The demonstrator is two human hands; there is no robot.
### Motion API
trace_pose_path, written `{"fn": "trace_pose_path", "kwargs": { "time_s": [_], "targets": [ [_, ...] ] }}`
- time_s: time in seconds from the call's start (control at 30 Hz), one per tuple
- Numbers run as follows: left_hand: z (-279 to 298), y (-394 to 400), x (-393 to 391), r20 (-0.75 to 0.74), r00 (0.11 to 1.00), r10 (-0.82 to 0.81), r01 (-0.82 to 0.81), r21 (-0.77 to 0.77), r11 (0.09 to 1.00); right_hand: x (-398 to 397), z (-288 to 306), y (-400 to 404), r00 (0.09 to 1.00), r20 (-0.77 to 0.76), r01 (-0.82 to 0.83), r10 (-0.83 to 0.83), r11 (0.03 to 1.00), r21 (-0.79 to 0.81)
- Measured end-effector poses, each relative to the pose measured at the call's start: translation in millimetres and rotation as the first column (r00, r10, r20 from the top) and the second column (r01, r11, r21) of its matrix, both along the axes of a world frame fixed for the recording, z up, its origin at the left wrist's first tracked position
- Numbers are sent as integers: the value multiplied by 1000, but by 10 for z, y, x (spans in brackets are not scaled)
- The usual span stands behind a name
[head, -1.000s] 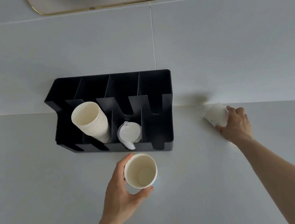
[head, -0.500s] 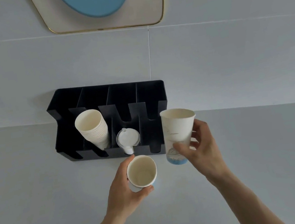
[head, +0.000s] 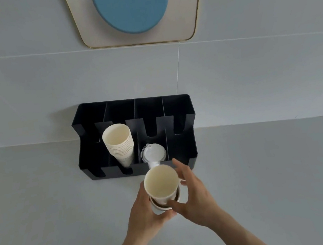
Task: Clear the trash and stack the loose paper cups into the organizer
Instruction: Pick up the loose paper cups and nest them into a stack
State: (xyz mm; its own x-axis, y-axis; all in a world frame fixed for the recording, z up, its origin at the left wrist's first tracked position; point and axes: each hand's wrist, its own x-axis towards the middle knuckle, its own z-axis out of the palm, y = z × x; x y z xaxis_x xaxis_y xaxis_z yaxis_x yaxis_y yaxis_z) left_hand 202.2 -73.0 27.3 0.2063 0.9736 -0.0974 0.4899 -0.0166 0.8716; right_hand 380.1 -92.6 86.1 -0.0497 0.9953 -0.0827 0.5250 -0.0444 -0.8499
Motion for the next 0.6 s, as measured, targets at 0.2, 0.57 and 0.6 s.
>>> {"fn": "trace_pose_path", "kwargs": {
  "time_s": [0.2,0.57,0.6],
  "targets": [
    [62,66,-182,73,990,-118,126,-117,985,124,-46,-17,999,5,-45,46,993,-111],
    [208,236,-256,215,963,159,-81,-331,940,146,-15,98,965,-134,171,-225,929,-328],
    [204,235,-260,217,961,169,-88,-341,936,140,-8,102,964,-139,166,-226,923,-348]
  ]
}}
